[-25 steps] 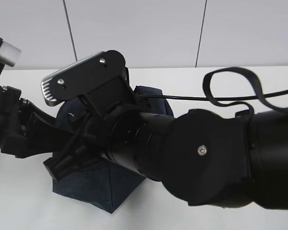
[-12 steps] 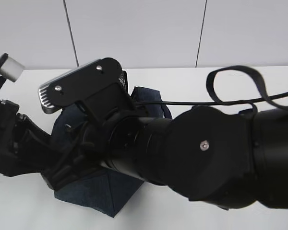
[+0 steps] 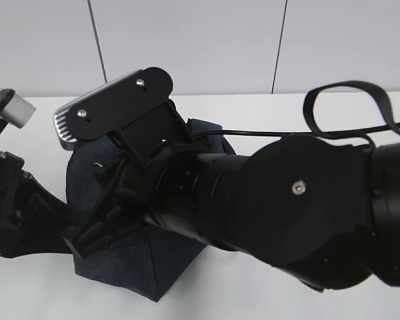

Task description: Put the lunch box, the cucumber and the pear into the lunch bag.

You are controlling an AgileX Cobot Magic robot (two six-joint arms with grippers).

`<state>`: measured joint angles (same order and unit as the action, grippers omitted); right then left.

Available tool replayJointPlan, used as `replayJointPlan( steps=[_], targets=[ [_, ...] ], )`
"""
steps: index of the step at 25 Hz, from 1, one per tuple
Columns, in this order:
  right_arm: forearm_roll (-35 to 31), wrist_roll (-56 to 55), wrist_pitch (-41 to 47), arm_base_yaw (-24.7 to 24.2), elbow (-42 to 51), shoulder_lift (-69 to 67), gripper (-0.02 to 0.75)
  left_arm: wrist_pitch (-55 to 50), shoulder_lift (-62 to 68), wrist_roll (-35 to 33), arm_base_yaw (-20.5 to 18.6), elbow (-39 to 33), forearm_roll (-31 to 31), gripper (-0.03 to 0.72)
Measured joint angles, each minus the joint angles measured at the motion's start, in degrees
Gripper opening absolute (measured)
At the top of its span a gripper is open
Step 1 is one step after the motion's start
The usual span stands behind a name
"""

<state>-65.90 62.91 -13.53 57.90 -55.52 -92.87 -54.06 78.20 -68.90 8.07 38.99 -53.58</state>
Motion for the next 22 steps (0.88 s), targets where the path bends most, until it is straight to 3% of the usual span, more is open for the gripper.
replayJointPlan(
  steps=[9,12,16,22],
  targets=[
    [-0.1,0.3,-1.0,-0.1,0.0,0.4,0.0,1.9,-0.1,-3.5,0.0,-1.0,-4.9,0.369],
    [-0.1,0.3,-1.0,-0.1,0.0,0.4,0.0,3.4,-0.1,-4.1,0.0,-1.0,-6.5,0.284],
    [-0.1,0.3,-1.0,-0.1,0.0,0.4,0.0,5.5,-0.1,-4.5,0.0,-1.0,-7.0,0.06],
    [-0.4,0.6,-1.0,-0.1,-1.1,0.4,0.0,5.7,1.6,-4.6,0.0,-1.0,-7.2,0.015]
  ],
)
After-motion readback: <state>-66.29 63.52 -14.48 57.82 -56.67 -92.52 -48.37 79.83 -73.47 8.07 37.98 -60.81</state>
